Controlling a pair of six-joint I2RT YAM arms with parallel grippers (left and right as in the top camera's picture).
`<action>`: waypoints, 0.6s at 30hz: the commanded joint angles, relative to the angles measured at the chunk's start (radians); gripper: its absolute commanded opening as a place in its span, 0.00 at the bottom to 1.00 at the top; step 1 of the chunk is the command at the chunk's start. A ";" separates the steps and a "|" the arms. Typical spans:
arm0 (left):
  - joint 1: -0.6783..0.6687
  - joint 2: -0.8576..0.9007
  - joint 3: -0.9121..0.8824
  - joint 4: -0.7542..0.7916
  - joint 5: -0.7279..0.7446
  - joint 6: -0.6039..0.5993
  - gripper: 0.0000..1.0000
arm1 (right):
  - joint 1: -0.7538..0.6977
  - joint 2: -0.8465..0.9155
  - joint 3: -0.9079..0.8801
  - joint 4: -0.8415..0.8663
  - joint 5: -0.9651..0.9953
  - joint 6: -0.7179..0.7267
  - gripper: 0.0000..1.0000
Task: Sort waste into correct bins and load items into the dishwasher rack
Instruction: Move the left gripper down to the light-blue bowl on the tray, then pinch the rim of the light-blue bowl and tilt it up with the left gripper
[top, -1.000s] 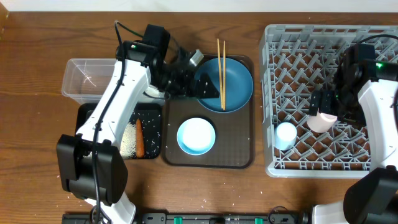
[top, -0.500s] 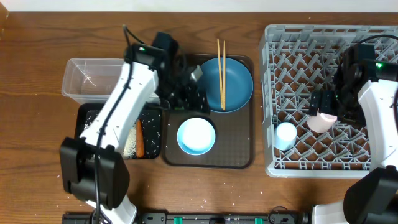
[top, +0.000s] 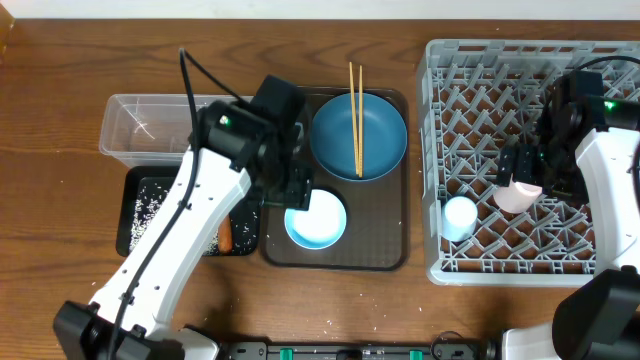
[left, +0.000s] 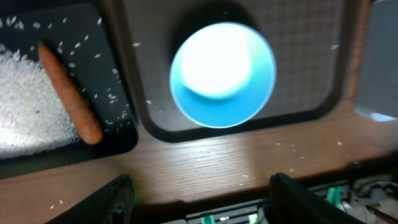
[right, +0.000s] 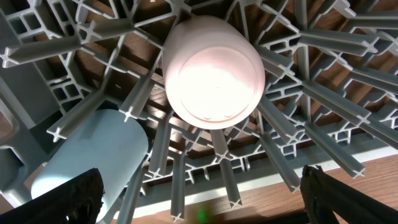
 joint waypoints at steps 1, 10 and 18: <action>-0.003 0.001 -0.099 0.036 -0.051 -0.029 0.72 | -0.007 0.005 -0.001 -0.001 0.010 0.003 0.99; 0.000 0.001 -0.358 0.257 -0.050 -0.101 0.67 | -0.006 0.005 -0.001 0.000 0.010 0.003 0.99; 0.000 0.001 -0.515 0.491 -0.047 -0.216 0.48 | -0.006 0.005 -0.001 0.000 0.010 0.003 0.99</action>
